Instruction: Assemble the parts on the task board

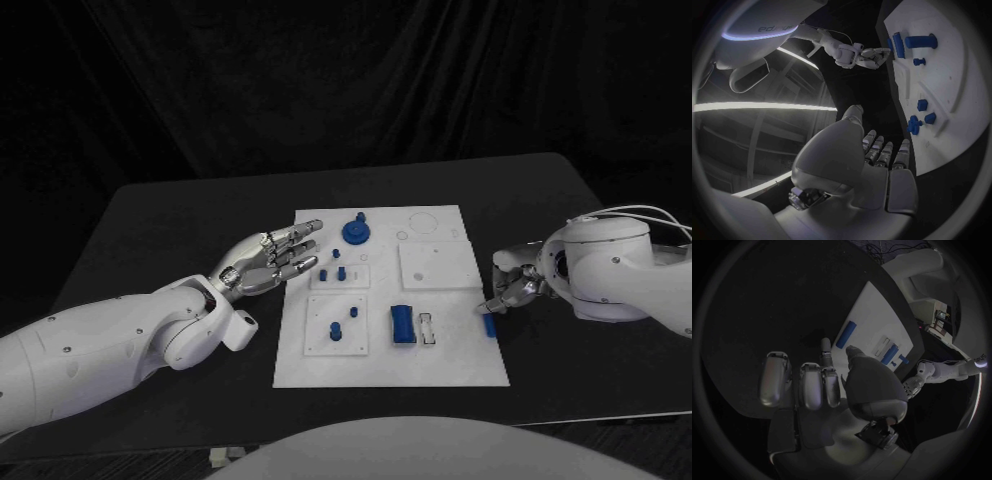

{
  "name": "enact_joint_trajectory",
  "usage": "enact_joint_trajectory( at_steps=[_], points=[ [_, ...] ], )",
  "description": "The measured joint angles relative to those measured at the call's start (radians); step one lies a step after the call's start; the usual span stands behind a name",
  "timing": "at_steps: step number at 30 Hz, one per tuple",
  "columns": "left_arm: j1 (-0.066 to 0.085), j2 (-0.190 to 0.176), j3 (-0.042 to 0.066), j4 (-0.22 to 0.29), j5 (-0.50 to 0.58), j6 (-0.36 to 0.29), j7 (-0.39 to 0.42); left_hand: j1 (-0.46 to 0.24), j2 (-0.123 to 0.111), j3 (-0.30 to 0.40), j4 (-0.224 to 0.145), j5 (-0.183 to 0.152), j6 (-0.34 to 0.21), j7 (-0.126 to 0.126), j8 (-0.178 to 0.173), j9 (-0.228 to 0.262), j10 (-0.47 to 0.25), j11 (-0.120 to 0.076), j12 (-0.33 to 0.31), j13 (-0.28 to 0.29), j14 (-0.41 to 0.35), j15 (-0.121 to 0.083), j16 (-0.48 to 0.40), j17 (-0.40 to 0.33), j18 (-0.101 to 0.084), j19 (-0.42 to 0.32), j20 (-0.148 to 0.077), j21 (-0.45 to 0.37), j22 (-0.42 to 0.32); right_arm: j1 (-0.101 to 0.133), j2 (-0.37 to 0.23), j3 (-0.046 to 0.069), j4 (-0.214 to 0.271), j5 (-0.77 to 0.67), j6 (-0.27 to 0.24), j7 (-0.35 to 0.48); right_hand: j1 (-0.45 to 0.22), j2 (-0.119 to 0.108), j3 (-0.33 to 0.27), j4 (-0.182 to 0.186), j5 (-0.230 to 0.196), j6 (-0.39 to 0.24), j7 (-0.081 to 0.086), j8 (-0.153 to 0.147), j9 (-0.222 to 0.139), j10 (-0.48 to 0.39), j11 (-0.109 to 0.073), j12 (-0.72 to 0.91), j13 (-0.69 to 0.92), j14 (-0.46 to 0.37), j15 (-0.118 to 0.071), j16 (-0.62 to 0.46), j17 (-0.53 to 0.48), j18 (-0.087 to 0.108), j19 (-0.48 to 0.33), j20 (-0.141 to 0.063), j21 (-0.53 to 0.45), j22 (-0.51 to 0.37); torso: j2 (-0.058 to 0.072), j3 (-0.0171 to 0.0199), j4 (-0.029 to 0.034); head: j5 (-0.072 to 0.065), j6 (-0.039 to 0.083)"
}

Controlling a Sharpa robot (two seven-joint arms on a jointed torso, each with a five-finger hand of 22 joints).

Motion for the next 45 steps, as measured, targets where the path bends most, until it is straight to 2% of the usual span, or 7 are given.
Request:
enact_joint_trajectory(
  at_steps=[2,4,21,25,27,33,45],
  points=[
    [0.0,0.0,0.0,0.0,0.0,0.001,0.0,0.0,0.0,0.0,0.0,0.0,-0.001,0.001,0.0,0.0,0.001,0.001,0.0,0.0,0.0,0.0,0.0,0.0,0.0,0.0,0.0,0.0,0.0,-0.003,0.001,0.0,0.0,0.0,-0.004,0.0,0.006,-0.001,0.0,0.0,0.007,0.003,-0.003,0.0,0.003,0.0,0.0,0.0,0.0,0.0,0.0,-0.004,0.0,0.001,0.0,0.0,-0.009,0.0,0.0,0.0,0.0,0.0,0.0],
    [0.0,0.0,0.0,0.0,0.0,0.002,0.0,0.0,0.0,0.0,0.0,0.0,-0.001,0.001,0.0,0.0,0.001,0.001,0.0,0.0,0.004,0.004,0.0,0.0,0.0,0.0,0.0,0.0,0.0,-0.008,0.001,0.0,-0.001,0.0,-0.01,0.0,0.006,-0.001,0.0,0.0,0.011,0.003,-0.003,0.0,0.006,0.0,0.0,0.0,0.0,0.0,0.0,-0.007,0.0,0.016,0.0,0.0,-0.014,0.0,0.0,0.0,0.0,0.001,0.0],
    [0.0,0.001,0.0,-0.001,-0.001,0.009,0.0,0.008,0.0,0.005,-0.006,0.004,-0.001,0.001,0.0,0.0,0.001,0.001,-0.004,0.0,0.004,0.004,0.004,0.0,0.0,0.0,0.0,0.0,0.002,-0.039,0.006,0.0,-0.006,0.003,-0.061,-0.001,0.015,-0.01,0.003,-0.003,0.037,0.003,-0.003,0.0,0.027,0.0,0.0,0.0,0.0,0.0,0.0,-0.037,-0.013,0.016,0.0,0.0,-0.069,0.001,0.0,0.0,-0.0001,0.005,0.0],
    [0.0,0.001,0.0,-0.001,-0.001,0.011,0.0,0.008,0.0,0.005,-0.005,0.004,-0.001,0.001,0.0,0.0,0.001,0.001,-0.004,0.0,0.004,0.004,0.004,0.0,0.0,0.0,0.0,0.0,0.002,-0.048,0.006,0.002,-0.008,0.005,-0.075,-0.001,0.06,-0.026,0.023,-0.023,0.1,0.003,-0.003,0.001,0.051,0.0,0.0,0.0,0.0,0.0,0.0,-0.059,-0.042,0.018,-0.005,-0.005,-0.108,0.001,0.0,0.0,-0.0001,0.007,0.0],
    [0.0,0.001,0.0,-0.001,-0.001,0.012,0.0,0.008,0.0,0.005,-0.005,0.004,-0.001,0.001,0.0,0.0,0.001,0.001,-0.004,0.0,0.004,0.004,0.004,0.0,0.0,0.0,0.0,0.0,0.002,-0.051,0.006,0.002,-0.009,0.006,-0.082,-0.001,0.071,-0.029,0.029,-0.029,0.12,0.003,-0.003,0.003,0.06,0.0,0.0,0.0,0.0,0.0,0.0,-0.061,-0.049,0.032,-0.005,-0.005,-0.117,0.001,0.0,0.0,-0.0001,0.007,0.0],
    [0.0,0.002,0.0,-0.001,-0.001,0.015,0.0,0.008,0.0,0.008,-0.008,0.004,-0.005,0.005,0.0,0.0,-0.003,0.005,-0.004,0.0,0.0,0.007,0.004,0.0,0.0,0.0,0.0,0.0,0.003,-0.054,0.008,0.004,-0.009,0.015,-0.1,0.001,0.095,-0.036,0.049,-0.049,0.178,-0.002,-0.009,0.006,0.088,0.0,0.0,0.0,0.0,0.0,0.0,-0.073,-0.062,0.032,-0.005,-0.005,-0.138,0.0,0.0,0.0,-0.0001,0.006,0.0],
    [0.0,0.003,0.0,-0.003,-0.001,0.022,0.001,0.012,0.004,0.008,-0.008,0.004,-0.005,0.005,0.0,0.0,-0.003,0.005,-0.004,0.0,0.004,0.011,0.004,0.0,0.0,0.0,0.0,0.0,0.004,-0.056,0.01,0.004,-0.01,0.056,-0.131,0.002,0.14,-0.037,0.109,-0.098,0.24,-0.017,-0.023,0.072,0.173,0.0,-0.015,0.0,0.0,-0.003,-0.011,-0.088,-0.074,0.032,-0.008,-0.01,-0.165,0.0,0.0,0.0,-0.0001,0.009,0.0]
  ],
)
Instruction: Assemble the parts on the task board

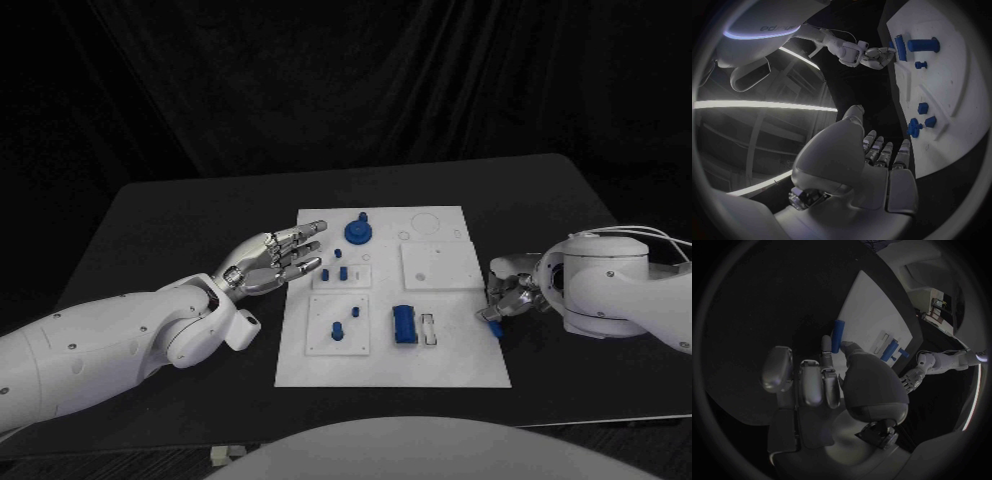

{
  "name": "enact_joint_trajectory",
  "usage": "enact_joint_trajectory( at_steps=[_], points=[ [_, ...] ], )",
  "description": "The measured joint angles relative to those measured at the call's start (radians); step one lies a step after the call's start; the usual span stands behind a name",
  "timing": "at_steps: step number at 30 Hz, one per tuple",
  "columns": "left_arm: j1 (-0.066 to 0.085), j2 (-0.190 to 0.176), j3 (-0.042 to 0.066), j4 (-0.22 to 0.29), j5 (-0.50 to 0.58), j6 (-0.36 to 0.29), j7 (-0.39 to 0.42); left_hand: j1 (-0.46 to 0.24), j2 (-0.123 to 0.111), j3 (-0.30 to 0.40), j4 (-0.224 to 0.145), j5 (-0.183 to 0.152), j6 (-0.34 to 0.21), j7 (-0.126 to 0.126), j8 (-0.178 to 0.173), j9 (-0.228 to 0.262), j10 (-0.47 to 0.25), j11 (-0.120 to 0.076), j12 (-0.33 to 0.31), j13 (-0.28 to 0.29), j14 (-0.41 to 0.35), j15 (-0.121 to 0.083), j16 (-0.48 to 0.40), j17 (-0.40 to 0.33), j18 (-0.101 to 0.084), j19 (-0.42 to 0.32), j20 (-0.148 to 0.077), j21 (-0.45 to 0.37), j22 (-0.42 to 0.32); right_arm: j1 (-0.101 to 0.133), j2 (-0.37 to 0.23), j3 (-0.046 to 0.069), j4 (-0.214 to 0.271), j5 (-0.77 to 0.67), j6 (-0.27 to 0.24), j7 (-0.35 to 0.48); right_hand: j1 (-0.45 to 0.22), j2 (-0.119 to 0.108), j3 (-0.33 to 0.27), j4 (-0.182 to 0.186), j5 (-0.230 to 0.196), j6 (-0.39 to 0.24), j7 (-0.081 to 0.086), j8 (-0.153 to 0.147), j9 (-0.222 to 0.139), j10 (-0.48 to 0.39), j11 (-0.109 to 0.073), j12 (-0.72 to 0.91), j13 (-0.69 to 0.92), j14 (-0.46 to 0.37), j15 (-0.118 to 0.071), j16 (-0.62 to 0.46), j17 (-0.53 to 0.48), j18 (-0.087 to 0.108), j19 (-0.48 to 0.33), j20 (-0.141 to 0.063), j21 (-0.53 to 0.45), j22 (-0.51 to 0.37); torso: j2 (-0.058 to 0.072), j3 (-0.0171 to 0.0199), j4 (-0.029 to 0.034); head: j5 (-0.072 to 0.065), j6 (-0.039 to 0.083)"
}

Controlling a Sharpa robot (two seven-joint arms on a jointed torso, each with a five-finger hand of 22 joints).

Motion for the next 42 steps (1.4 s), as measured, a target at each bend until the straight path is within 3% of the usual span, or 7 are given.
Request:
enact_joint_trajectory(
  at_steps=[4,16,22,29,42],
  points=[
    [0.0,0.0,0.0,0.0,0.0,0.002,0.0,0.0,0.0,0.003,-0.003,0.0,0.0,0.0,0.0,0.0,0.0,0.0,-0.004,0.0,0.0,0.0,0.0,0.0,0.0,0.0,0.0,0.0,0.0,-0.001,-0.002,-0.001,0.0,0.017,-0.014,0.0,0.018,-0.005,0.014,-0.014,0.024,-0.009,-0.002,0.027,0.033,0.001,-0.002,0.0,0.0,0.003,-0.003,0.0,-0.002,0.0,0.001,-0.005,-0.01,0.0,0.0,0.0,0.0,0.001,0.0],
    [0.0,0.002,0.0,-0.002,0.0,0.007,0.0,0.0,0.0,0.003,-0.003,0.004,0.0,0.0,0.0,0.0,0.0,0.0,-0.004,0.0,0.0,0.0,0.0,0.0,0.0,0.004,0.004,0.0,0.001,-0.005,-0.031,-0.004,0.021,0.058,-0.065,-0.002,0.027,-0.001,0.02,-0.008,0.047,-0.027,-0.005,0.045,0.064,0.0,-0.007,0.0,0.0,0.003,-0.003,-0.008,-0.012,0.0,-0.001,-0.007,-0.023,0.0,0.0,0.0,0.0,0.002,0.0],
    [0.0,0.003,0.0,-0.004,0.0,0.009,0.0,0.0,0.0,0.006,-0.006,0.004,0.0,0.0,0.0,0.0,0.0,0.0,-0.004,0.0,0.0,0.0,0.0,0.0,0.0,0.004,0.004,0.0,0.001,-0.003,-0.058,-0.004,0.052,0.085,-0.099,-0.002,0.027,-0.001,0.026,-0.002,0.053,-0.031,-0.002,0.054,0.074,0.0,-0.007,0.0,0.0,0.003,-0.003,-0.013,-0.018,0.0,-0.001,-0.007,-0.035,0.0,0.0,0.0,-0.0002,0.004,0.0],
    [0.0,0.004,0.0,-0.005,0.0,0.01,0.0,0.004,-0.004,0.006,-0.006,0.004,0.0,0.0,0.0,0.0,0.0,0.0,-0.004,0.0,0.0,0.0,0.0,0.0,0.0,0.004,0.004,0.0,0.001,0.018,-0.071,-0.003,0.077,0.145,-0.135,-0.002,0.027,-0.001,0.029,0.001,0.054,-0.036,-0.003,0.056,0.08,0.0,-0.007,0.0,0.0,0.003,-0.003,-0.017,-0.024,0.0,-0.001,-0.007,-0.05,0.0,0.0,0.0,-0.0005,0.004,0.0],
    [0.0,0.005,0.0,-0.005,0.0,0.013,0.0,0.004,-0.004,0.006,-0.006,0.004,0.0,0.0,0.0,0.0,-0.004,0.004,-0.004,0.0,0.0,0.0,0.0,0.0,0.0,0.003,0.004,0.0,0.002,0.025,-0.044,-0.003,0.088,0.237,-0.178,-0.002,0.026,-0.001,0.035,0.001,0.059,-0.045,-0.002,0.056,0.085,-0.001,-0.007,0.0,0.0,0.003,-0.003,-0.021,-0.029,0.001,-0.004,-0.01,-0.063,0.0,0.0,0.0,-0.0003,0.004,0.0]
  ],
)
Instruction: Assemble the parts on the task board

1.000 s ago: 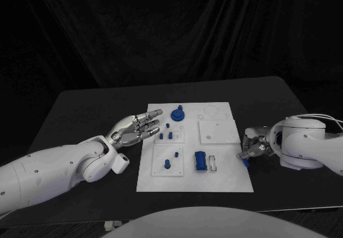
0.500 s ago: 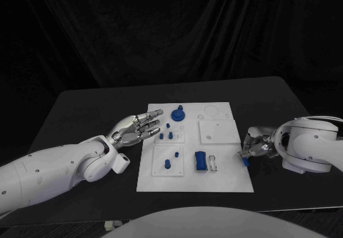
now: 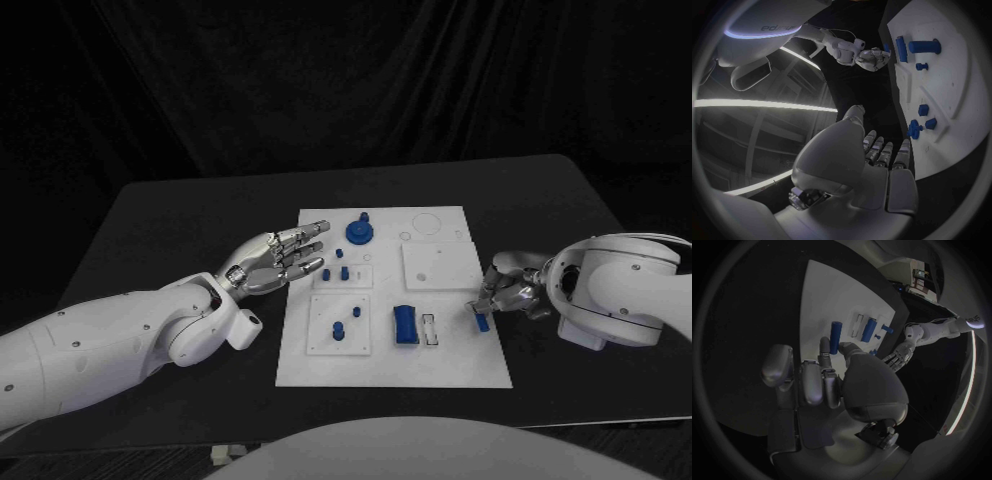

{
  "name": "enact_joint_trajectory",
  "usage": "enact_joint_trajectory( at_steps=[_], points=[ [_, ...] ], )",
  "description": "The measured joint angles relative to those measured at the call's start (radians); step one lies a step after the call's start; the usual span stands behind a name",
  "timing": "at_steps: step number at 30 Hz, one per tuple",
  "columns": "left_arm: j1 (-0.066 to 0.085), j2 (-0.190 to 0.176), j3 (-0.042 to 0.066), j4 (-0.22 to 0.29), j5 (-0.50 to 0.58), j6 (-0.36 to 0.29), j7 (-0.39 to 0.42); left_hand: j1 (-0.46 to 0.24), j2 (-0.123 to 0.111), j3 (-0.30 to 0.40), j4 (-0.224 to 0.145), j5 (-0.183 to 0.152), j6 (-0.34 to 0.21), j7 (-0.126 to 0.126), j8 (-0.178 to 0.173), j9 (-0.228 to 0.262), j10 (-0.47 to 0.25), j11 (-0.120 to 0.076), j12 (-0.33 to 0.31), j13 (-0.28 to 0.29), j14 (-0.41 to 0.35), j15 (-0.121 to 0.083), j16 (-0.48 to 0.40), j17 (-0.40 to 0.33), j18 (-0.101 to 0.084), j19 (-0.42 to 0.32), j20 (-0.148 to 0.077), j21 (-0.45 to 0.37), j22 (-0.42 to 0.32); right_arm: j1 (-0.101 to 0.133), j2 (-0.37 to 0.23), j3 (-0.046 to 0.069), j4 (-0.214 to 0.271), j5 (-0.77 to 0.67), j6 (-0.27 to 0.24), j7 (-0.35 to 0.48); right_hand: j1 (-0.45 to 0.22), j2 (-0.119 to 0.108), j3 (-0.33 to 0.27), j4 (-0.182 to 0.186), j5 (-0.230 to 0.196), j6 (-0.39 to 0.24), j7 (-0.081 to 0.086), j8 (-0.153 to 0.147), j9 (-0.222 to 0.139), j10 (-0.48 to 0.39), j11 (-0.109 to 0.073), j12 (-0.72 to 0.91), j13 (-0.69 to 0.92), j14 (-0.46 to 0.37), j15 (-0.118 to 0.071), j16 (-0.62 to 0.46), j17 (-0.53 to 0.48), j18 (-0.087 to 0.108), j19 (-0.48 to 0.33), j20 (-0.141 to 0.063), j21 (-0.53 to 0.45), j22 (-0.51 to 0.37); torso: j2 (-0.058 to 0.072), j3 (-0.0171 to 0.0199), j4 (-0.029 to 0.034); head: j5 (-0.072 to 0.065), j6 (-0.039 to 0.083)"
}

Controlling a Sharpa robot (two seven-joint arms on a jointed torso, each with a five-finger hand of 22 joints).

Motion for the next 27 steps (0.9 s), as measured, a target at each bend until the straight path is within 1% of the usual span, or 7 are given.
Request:
enact_joint_trajectory(
  at_steps=[2,4,6,14,17,23,27],
  points=[
    [0.0,0.001,0.0,0.0,0.0,0.001,0.0,0.0,0.0,0.0,0.0,0.0,0.0,0.0,0.0,0.0,0.0,0.0,0.0,0.0,0.0,0.0,0.0,0.0,0.0,0.0,0.0,0.0,0.0,0.0,0.012,0.0,0.0,0.013,-0.005,0.0,0.0,0.0,0.001,-0.001,0.0,-0.001,0.001,0.0,0.0,0.0,0.0,-0.004,0.0,0.0,0.0,0.0,-0.002,0.015,0.0,0.0,-0.004,0.0,0.0,0.0,0.0004,-0.002,0.0],
    [0.0,0.002,0.0,0.0,0.0,0.001,0.0,0.003,0.003,0.0,0.0,0.0,0.0,0.0,0.0,0.0,0.0,0.0,0.0,0.0,0.0,0.0,0.0,0.0,0.0,0.0,0.0,0.0,0.001,-0.001,0.027,0.0,-0.004,0.027,-0.012,0.0,-0.003,0.003,0.005,0.003,0.004,-0.006,0.005,0.0,0.003,0.0,0.0,-0.015,0.0,0.0,0.0,-0.006,-0.005,0.015,0.0,0.0,-0.01,0.0,0.0,0.0001,0.0007,-0.002,0.0],
    [0.0,0.002,0.0,0.001,0.0,0.002,0.0,0.004,0.003,0.0,0.0,0.0,0.0,0.0,0.0,0.0,0.0,0.0,0.0,0.0,0.0,0.0,0.0,0.0,0.0,0.0,0.0,0.0,0.001,-0.005,0.035,0.0,-0.007,0.036,-0.017,0.0,-0.007,0.006,0.013,-0.005,0.006,-0.009,0.003,0.0,0.003,0.0,0.0,-0.015,0.0,0.0,0.0,-0.006,-0.006,0.015,0.0,0.0,-0.011,0.0,0.0,0.0001,0.001,-0.002,0.0],
    [0.0,0.0,0.0,0.002,0.0,0.005,0.0,0.003,0.003,0.003,-0.003,0.0,0.0,0.0,0.0,0.0,0.0,0.0,0.0,0.0,0.0,0.0,0.0,0.0,0.0,0.0,0.0,0.0,0.001,-0.043,0.071,-0.001,-0.02,0.067,-0.052,0.0,-0.007,0.006,0.016,-0.002,0.006,-0.014,0.007,0.0,0.006,0.0,0.0,-0.019,0.0,0.0,0.0,-0.006,-0.009,0.015,0.0,0.0,-0.021,0.0,0.001,0.0002,0.0006,0.001,0.0],
    [0.0,0.001,0.0,0.001,0.0,0.007,0.0,0.004,0.004,0.003,-0.003,0.0,0.0,0.0,0.0,0.0,0.0,0.0,0.0,0.0,0.0,0.0,0.0,0.0,0.0,0.0,0.0,0.0,0.001,-0.05,0.082,-0.001,-0.02,0.073,-0.071,0.001,-0.008,0.005,0.016,-0.002,0.006,-0.018,0.004,0.0,0.006,0.0,0.0,-0.019,0.0,0.0,0.0,-0.006,-0.009,0.015,0.0,0.0,-0.027,0.0,0.001,0.0002,0.0011,-0.002,0.0],
    [0.0,0.003,0.0,0.001,0.0,0.011,0.0,0.004,0.003,0.003,-0.003,0.0,0.0,0.0,0.0,0.0,0.0,0.0,0.0,0.0,0.0,0.0,0.0,0.0,0.0,0.0,0.0,0.0,0.002,-0.057,0.102,-0.001,-0.023,0.081,-0.103,0.001,-0.012,0.009,0.021,0.001,0.006,-0.019,0.005,-0.002,0.006,0.0,0.0,-0.023,0.0,0.0,0.0,-0.011,-0.011,0.015,0.0,0.0,-0.033,0.0,0.001,0.0001,0.0018,-0.005,0.0],
    [0.0,0.002,0.0,0.001,0.0,0.013,0.0,0.004,0.004,0.003,-0.003,0.0,0.0,0.0,0.0,0.0,0.0,0.0,0.0,0.0,0.0,0.0,0.0,0.0,0.0,0.0,0.0,0.0,0.002,-0.067,0.109,-0.001,-0.025,0.083,-0.119,0.001,-0.031,0.004,0.048,-0.018,0.003,-0.025,0.01,0.001,0.008,-0.002,0.002,-0.034,0.0,0.0,0.0,-0.018,-0.019,0.015,-0.004,0.004,-0.044,0.001,0.001,0.0001,0.0013,-0.006,0.0]
  ],
)
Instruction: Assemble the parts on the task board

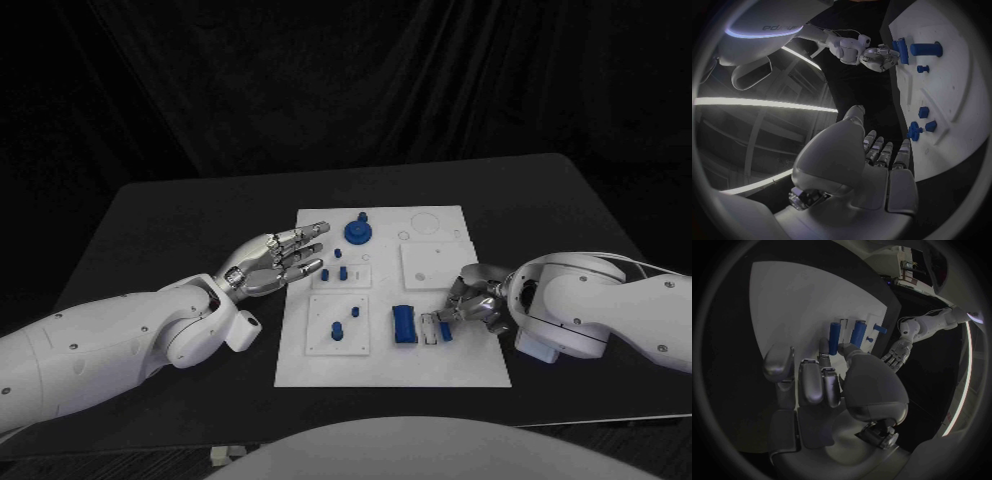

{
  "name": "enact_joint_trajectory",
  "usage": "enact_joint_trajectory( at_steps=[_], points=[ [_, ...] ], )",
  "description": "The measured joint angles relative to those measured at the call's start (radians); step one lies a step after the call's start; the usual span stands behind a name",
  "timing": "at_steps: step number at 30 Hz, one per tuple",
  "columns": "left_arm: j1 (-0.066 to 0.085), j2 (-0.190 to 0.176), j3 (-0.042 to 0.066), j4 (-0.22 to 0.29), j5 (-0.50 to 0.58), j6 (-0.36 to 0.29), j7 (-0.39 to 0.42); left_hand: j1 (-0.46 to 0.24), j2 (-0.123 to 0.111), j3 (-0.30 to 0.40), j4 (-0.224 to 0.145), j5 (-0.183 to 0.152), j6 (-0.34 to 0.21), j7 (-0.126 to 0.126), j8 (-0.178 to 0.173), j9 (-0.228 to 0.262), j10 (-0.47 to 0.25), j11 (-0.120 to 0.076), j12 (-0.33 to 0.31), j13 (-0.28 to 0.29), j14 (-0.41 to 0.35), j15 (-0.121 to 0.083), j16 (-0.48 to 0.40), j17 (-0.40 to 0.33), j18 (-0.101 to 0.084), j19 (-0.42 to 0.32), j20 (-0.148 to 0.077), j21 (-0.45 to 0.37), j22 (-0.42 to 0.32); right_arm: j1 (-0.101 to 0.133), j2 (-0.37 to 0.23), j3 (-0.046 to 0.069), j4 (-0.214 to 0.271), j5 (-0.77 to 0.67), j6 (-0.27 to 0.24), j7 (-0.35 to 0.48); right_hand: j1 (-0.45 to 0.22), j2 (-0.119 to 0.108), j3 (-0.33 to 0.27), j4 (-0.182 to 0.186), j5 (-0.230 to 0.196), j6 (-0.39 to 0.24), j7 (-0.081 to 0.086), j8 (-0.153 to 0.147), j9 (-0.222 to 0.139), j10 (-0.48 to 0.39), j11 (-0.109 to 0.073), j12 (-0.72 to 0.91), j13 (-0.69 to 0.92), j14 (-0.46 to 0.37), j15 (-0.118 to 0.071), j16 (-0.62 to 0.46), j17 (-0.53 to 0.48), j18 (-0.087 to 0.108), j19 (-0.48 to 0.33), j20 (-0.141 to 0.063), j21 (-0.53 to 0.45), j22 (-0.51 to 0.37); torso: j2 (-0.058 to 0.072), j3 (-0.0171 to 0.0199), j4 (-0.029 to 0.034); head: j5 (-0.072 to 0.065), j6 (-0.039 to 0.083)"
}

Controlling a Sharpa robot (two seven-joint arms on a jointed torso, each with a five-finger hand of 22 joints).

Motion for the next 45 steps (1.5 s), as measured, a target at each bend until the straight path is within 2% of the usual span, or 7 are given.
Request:
enact_joint_trajectory(
  at_steps=[7,9,15,30,45],
  points=[
    [0.0,-0.002,0.0,0.0,0.0,0.003,0.0,0.0,0.0,0.002,-0.002,0.0,0.0,0.0,0.0,0.0,0.0,0.0,0.0,0.0,0.0,0.0,0.0,0.0,0.0,0.0,0.0,0.0,0.0,-0.009,0.006,0.0,0.002,0.003,-0.025,0.0,0.0,0.0,0.003,0.0,-0.005,0.0,0.0,0.0,0.002,0.0,0.0,0.0,0.0,0.0,0.0,0.0,-0.003,0.0,0.0,0.0,0.0,0.0,0.0,0.0,-0.0013,0.003,0.0],
    [0.0,-0.002,0.0,0.0,0.0,0.003,0.0,0.0,0.0,0.003,-0.003,0.0,0.0,0.0,0.0,0.0,0.0,0.0,0.0,0.0,0.0,0.0,0.0,0.0,0.0,0.0,0.0,0.0,0.0,-0.01,0.007,0.0,0.002,0.004,-0.032,0.0,-0.007,0.006,0.008,0.003,-0.009,0.0,0.0,0.0,0.004,0.0,0.0,0.0,0.0,0.0,0.0,0.0,-0.004,0.0,0.0,0.0,0.0,0.0,0.0,-0.0001,-0.0012,0.002,0.0],
    [0.0,-0.001,0.0,-0.001,0.0,0.006,0.0,0.0,0.0,0.003,-0.003,0.0,0.0,0.0,0.0,0.0,0.0,0.0,0.0,0.0,0.0,0.0,0.0,0.0,0.0,0.0,0.0,0.0,0.0,-0.011,0.01,0.0,0.004,0.008,-0.043,0.0,-0.012,0.001,0.014,-0.003,-0.013,-0.002,0.002,0.0,0.006,0.0,0.0,-0.003,0.001,0.0,0.0,-0.004,-0.007,0.0,0.0,0.0,-0.005,0.0,-0.001,0.0,-0.0008,0.001,0.0],
    [0.0,-0.001,0.0,-0.002,0.0,0.012,0.0,0.0,0.0,0.003,-0.003,0.0,-0.004,0.004,0.0,0.0,0.0,0.0,-0.004,0.0,0.0,0.0,0.0,0.0,0.0,0.0,0.0,0.0,0.001,-0.012,0.008,0.0,0.022,0.017,-0.05,0.001,-0.025,0.004,0.02,0.004,-0.02,-0.003,0.004,0.004,0.007,0.0,0.0,-0.005,0.001,0.0,0.0,-0.008,-0.012,0.0,0.0,0.0,-0.009,0.0,-0.001,-0.0001,-0.0012,0.004,0.0],
    [0.0,-0.001,0.0,-0.003,0.0,0.018,0.0,0.004,0.004,0.006,-0.006,0.0,-0.004,0.004,0.0,0.0,-0.004,0.003,-0.004,0.0,0.0,0.0,0.0,0.0,0.0,0.0,0.0,0.0,0.002,-0.015,0.023,0.0,0.008,0.028,-0.046,0.001,-0.039,-0.001,0.02,0.016,-0.035,-0.007,0.0,0.004,0.008,0.0,0.0,-0.019,0.0,0.0,0.0,-0.02,-0.027,0.0,-0.002,0.002,-0.035,-0.001,-0.001,-0.0002,-0.0013,0.005,0.0]
  ],
)
